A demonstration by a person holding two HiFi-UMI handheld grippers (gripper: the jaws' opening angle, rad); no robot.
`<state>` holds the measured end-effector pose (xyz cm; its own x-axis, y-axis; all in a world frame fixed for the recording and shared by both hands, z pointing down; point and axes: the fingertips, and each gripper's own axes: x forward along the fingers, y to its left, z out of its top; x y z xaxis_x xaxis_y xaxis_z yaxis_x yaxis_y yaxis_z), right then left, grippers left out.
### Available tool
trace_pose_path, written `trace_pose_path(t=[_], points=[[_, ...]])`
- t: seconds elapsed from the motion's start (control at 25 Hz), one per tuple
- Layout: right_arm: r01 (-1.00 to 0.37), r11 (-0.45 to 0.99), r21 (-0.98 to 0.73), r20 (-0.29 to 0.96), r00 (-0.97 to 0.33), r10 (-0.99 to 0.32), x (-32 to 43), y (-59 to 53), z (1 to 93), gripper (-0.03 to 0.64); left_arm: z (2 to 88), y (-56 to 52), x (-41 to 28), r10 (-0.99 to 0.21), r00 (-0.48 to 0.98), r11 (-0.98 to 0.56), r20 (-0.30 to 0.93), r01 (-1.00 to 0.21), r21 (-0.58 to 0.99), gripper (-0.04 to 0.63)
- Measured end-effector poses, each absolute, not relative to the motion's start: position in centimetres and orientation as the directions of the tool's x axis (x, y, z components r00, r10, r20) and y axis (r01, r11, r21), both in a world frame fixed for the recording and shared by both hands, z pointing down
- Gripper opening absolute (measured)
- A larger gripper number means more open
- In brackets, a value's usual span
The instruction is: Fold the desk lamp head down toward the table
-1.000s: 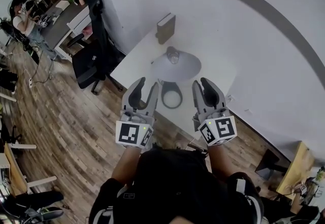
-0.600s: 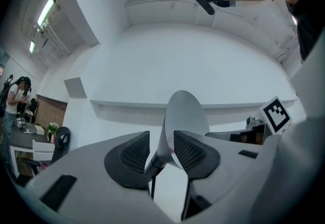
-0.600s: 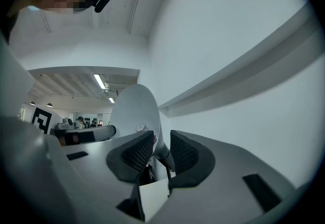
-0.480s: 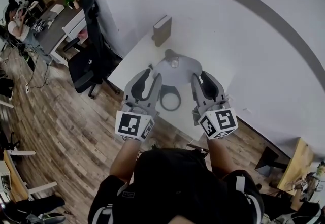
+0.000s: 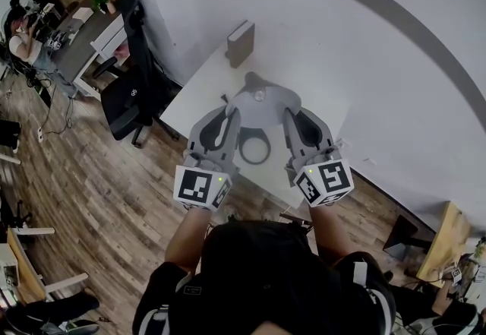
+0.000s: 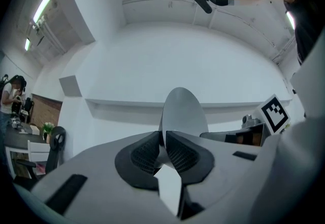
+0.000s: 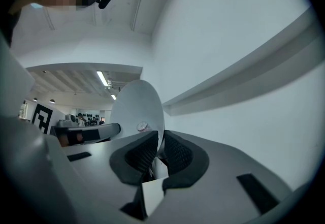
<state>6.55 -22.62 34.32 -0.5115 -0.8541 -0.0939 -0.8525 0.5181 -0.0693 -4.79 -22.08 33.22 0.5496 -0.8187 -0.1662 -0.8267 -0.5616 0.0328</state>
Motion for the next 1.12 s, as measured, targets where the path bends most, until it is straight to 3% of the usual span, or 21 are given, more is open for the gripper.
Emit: trace_pose_path(t=[1.12], points=[[-0.848,0.527,-0.056,0.001,-0.527,-0.850,7.2,-20.6,39.4,0.026,38.4,-19.9,-4.5,-0.844,0.522,-0.530,-0.123,-0.846,0.049,0.040]])
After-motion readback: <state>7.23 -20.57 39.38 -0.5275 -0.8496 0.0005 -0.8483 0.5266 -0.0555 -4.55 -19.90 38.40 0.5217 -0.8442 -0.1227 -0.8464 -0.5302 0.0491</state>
